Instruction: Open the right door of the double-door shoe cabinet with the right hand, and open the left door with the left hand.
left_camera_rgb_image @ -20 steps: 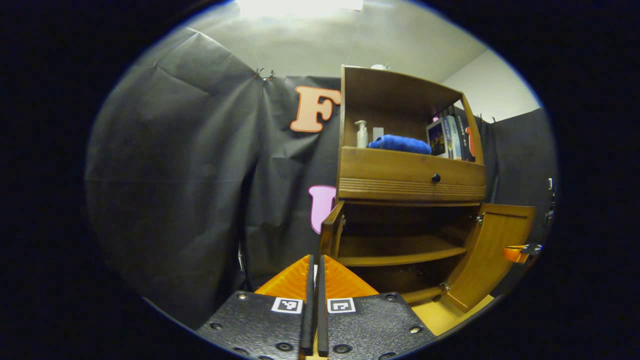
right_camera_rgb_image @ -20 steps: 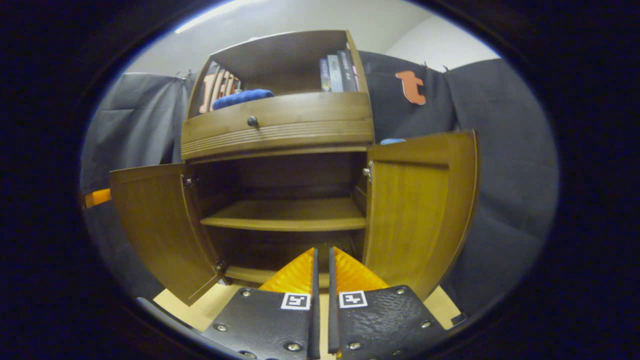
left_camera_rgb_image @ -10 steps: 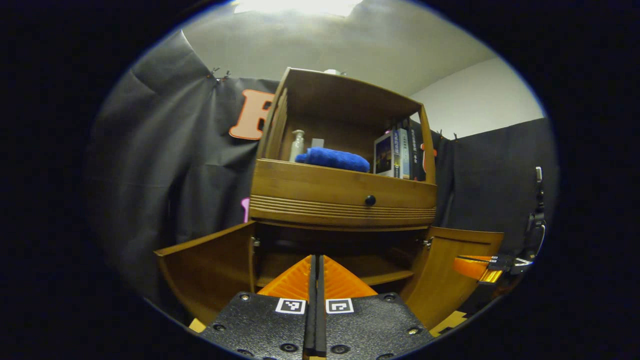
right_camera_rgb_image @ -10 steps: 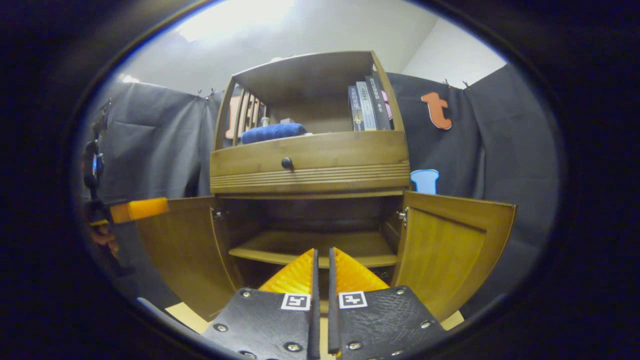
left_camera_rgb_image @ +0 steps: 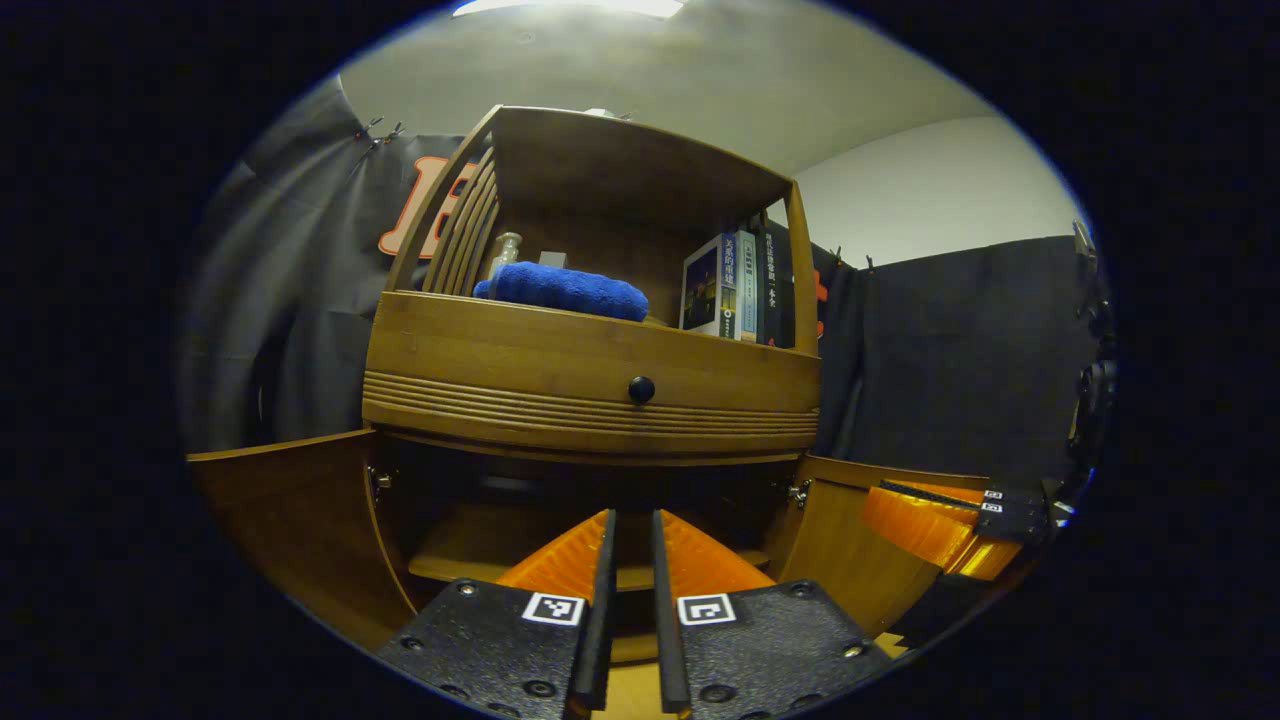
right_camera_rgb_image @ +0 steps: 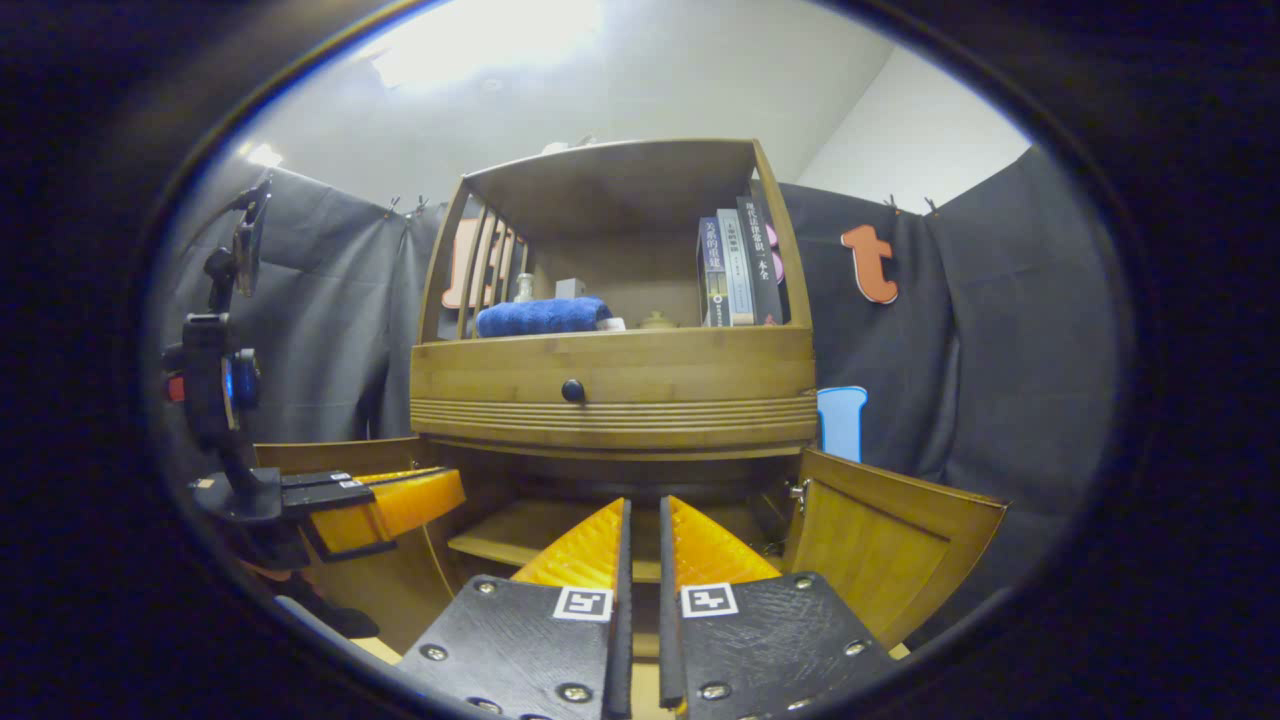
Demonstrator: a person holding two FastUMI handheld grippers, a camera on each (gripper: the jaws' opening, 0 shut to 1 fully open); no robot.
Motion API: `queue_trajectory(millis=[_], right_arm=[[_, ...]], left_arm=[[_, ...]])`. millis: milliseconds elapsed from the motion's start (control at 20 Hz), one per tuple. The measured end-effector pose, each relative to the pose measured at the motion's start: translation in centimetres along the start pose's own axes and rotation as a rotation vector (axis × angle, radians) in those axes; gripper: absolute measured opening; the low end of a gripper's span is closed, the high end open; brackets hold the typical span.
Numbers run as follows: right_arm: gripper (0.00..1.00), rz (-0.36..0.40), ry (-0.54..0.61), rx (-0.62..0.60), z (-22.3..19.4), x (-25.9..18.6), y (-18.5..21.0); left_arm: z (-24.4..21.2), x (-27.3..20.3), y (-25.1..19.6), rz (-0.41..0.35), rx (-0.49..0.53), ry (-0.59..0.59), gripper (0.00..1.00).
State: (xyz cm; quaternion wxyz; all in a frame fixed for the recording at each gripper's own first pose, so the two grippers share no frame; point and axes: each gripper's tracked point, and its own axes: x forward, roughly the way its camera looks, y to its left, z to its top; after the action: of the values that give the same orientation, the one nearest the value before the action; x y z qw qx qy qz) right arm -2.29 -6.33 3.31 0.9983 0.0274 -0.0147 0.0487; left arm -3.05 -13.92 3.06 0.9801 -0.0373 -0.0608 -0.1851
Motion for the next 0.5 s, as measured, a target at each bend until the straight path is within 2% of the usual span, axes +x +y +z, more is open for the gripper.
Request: queue_trajectory(millis=[50, 100, 150, 200, 300, 350, 500], right_arm=[[0.15, -0.007, -0.011, -0.008, 0.3, 0.1, -0.1], [0.23, -0.008, -0.020, -0.016, 0.5, 0.2, -0.1], [0.24, -0.005, -0.024, -0.018, 0.7, 0.0, 0.1], [0.42, 0.003, -0.024, -0.020, 0.8, 0.0, 0.3], [0.78, 0.027, -0.017, -0.019, 0.6, 0.3, 0.9], [0.96, 0.028, -0.023, -0.011, 0.8, 0.2, 0.9], [0.99, 0.012, -0.031, 0.007, 1.0, 0.4, 0.7]], left_arm=[[-0.2, 0.1, -0.4, -0.007, -0.003, 0.004, 0.27], [-0.2, 0.2, -0.5, -0.006, -0.007, 0.006, 0.26], [-0.3, 0.4, -0.6, -0.001, -0.010, 0.007, 0.36], [-0.3, 0.5, -0.5, 0.011, -0.010, 0.004, 0.51], [-0.4, 0.4, -0.3, 0.032, -0.002, 0.004, 0.91], [-0.3, 0.6, -0.3, 0.043, 0.001, -0.001, 0.99], [0.0, 0.7, 0.0, 0.049, -0.003, -0.019, 0.92]])
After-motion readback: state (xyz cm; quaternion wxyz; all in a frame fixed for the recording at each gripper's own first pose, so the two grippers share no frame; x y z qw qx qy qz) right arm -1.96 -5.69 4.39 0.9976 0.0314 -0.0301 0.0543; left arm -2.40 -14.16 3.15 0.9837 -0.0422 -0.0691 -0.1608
